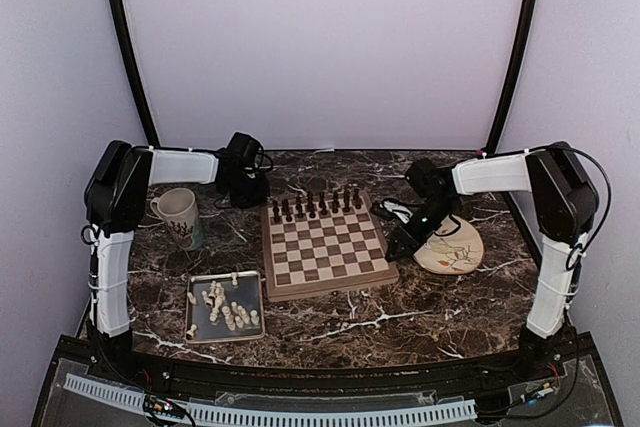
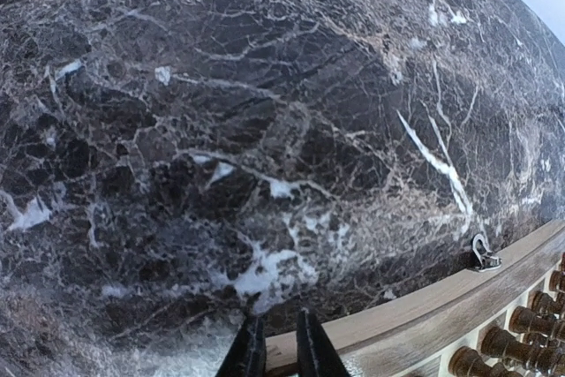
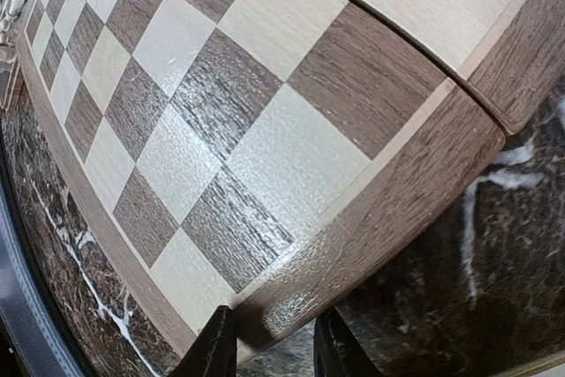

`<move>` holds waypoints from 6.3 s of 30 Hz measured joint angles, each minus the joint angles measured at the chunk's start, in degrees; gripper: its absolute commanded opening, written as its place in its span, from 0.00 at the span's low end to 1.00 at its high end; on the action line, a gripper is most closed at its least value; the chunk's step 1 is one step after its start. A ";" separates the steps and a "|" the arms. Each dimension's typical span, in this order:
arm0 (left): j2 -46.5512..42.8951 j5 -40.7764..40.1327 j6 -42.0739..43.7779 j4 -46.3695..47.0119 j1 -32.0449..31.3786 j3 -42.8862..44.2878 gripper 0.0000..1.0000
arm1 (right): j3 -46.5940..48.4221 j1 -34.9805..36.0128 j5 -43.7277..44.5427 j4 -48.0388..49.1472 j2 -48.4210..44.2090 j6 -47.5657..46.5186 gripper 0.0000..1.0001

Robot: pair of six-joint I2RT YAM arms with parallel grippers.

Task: Set up the chess pieces on the board
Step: Move the chessboard to the center of the board, then adjust the rook at a8, then adjust the knight at b8, then pick up the king from the storage box.

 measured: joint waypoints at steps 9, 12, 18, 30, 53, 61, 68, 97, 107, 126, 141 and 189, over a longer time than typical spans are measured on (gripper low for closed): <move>-5.38 -1.36 1.29 0.76 -2.95 -7.78 0.14 | -4.87 1.55 -0.90 -2.62 -3.10 -0.72 0.30; -8.15 -1.46 1.27 1.51 -4.00 -11.54 0.14 | -6.56 1.68 -1.97 -3.45 -3.93 -1.01 0.29; -11.17 1.86 1.49 3.56 -6.91 -14.67 0.16 | -7.02 1.95 -2.45 -3.45 -4.15 -1.40 0.29; -12.15 -4.48 11.34 -1.01 -7.87 -5.81 0.35 | -8.24 0.74 0.50 -6.19 -9.25 -3.39 0.36; -24.35 9.88 39.91 -15.74 -6.78 -5.29 0.48 | -16.46 -5.79 -3.78 5.95 -24.28 -6.14 0.37; -16.48 13.03 40.85 -19.58 -6.78 -4.13 0.44 | -21.73 -7.52 -3.74 11.76 -25.35 -6.19 0.36; -12.46 12.07 40.41 -20.76 -6.78 -2.34 0.37 | -21.79 -7.58 -3.85 13.86 -25.35 -6.58 0.36; -8.70 7.54 38.75 -22.25 -6.78 -0.44 0.21 | -22.12 -7.63 -3.96 14.78 -24.87 -6.97 0.36; -8.68 5.05 38.69 -22.60 -6.78 -0.35 0.19 | -22.12 -7.63 -3.96 14.82 -24.87 -6.97 0.36; -8.31 8.44 38.03 -21.00 -7.56 2.51 0.35 | -22.23 -7.63 -3.96 14.82 -24.81 -6.97 0.36; -6.05 10.10 38.07 -19.08 -8.46 2.97 0.30 | -22.23 -7.63 -3.96 14.82 -24.09 -7.02 0.36; -51.49 -2.19 25.31 -24.90 -9.35 -26.03 0.93 | -22.21 -7.65 -6.51 13.97 -23.74 -7.69 0.36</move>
